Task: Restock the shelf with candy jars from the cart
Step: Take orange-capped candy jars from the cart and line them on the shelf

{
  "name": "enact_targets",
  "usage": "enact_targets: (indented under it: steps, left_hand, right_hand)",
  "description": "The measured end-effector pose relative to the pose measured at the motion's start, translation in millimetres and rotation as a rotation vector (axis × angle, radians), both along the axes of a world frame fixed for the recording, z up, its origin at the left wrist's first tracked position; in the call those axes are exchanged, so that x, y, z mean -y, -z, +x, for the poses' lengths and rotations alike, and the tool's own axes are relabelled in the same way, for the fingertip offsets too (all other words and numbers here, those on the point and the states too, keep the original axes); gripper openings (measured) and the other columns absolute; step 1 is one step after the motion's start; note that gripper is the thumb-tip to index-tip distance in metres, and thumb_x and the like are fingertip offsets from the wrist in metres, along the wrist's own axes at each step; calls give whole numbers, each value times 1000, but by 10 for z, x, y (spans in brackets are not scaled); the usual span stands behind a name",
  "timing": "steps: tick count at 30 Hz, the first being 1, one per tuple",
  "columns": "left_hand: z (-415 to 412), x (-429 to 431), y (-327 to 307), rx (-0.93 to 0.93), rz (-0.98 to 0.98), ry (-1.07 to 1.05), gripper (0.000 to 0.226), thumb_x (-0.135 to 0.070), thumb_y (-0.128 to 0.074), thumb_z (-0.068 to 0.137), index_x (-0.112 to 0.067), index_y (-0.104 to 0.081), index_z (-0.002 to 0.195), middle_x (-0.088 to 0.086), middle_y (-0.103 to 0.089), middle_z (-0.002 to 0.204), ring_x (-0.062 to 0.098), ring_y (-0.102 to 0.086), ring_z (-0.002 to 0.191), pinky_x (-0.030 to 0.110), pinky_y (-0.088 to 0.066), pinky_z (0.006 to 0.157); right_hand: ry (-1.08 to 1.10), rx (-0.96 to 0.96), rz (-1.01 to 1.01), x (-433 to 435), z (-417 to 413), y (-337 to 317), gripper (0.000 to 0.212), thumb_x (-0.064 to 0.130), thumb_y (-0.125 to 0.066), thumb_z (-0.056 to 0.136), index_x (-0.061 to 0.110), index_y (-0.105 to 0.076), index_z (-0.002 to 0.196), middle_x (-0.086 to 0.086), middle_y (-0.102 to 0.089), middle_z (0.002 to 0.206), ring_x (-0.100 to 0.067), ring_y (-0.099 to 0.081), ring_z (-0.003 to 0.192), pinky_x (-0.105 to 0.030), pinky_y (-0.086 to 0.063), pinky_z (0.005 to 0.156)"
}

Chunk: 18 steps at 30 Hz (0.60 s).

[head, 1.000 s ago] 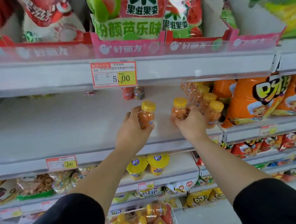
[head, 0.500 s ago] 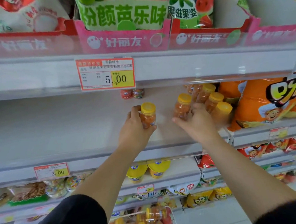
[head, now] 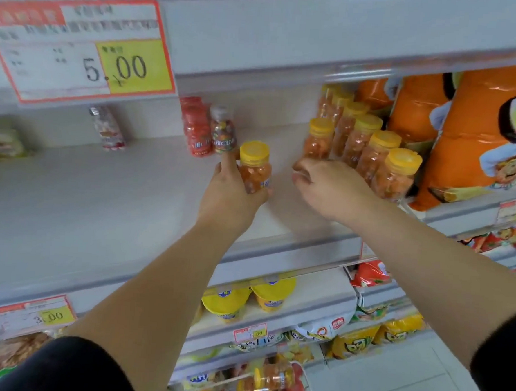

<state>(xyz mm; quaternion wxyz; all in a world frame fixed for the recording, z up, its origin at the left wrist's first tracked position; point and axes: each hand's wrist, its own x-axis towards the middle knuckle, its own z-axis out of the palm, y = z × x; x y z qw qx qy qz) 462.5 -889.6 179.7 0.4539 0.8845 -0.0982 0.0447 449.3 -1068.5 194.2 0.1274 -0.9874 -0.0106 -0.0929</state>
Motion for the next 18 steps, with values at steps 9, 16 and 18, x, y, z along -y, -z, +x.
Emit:
enact_targets:
  steps: [9,16,18]
  left_hand:
    - [58,-28,59,-19,-80,30,68,-30,-82,77,-31,-42,132,-5,-60,123,18,-64,105,46,-52,95]
    - [45,-27,63,-7,-75,38,67,-31,-82,77,-30,-42,131,-3,-58,125,21,-63,108,46,-52,95]
    - [38,-22,56,-5,-73,38,66,-31,-82,77,-30,-42,130,-3,-58,125,21,-63,109,46,-52,96]
  right_hand:
    - [6,-14,-24,130,692,90,39,29,-43,99,9,-55,130,-17,-60,130,-36,-56,117,-41,-48,96]
    - [30,-16,-26,169,1073,155,37,25,-38,98,6,-57,123,-18,-58,130,-36,-55,117,-41,-45,98]
    - [45,-18,-5,167,1132,158,36,22,-36,97,7,-58,122,-18,-58,130,-36,-54,117,-40,-45,98]
